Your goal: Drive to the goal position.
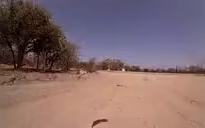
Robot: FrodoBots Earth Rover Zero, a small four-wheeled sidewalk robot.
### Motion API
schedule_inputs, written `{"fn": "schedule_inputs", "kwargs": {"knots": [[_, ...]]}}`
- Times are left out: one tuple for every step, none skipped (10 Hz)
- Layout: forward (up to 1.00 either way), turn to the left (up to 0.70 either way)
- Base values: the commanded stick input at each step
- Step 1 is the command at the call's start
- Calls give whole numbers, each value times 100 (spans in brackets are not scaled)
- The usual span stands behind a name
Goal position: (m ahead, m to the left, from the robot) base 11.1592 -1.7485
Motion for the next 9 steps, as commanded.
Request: {"fn": "schedule_inputs", "kwargs": {"knots": [[100, 0], [100, 0], [100, 0], [100, 0], [100, 0], [100, 0], [100, 0], [100, 0], [100, 0]]}}
